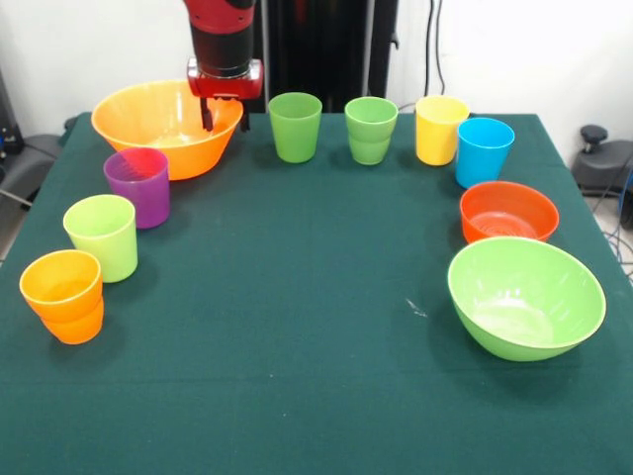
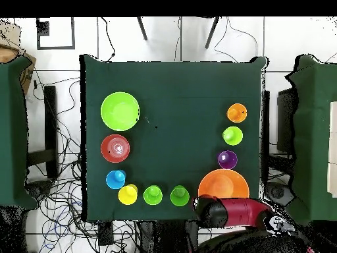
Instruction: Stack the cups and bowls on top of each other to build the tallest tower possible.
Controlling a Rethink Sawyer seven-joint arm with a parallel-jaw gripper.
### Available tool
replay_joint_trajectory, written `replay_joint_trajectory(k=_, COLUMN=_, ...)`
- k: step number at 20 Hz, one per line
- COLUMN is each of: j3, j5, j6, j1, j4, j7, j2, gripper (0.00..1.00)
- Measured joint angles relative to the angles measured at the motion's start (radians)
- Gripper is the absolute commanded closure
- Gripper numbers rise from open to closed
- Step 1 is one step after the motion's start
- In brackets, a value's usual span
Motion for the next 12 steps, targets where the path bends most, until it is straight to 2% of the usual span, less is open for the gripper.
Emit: replay_joint_trajectory(k=12, j3=0.006, j5=0.000, j6=0.000, j1=-0.004, j4=0.000, j7=0.000, j2=0.000, gripper=0.00)
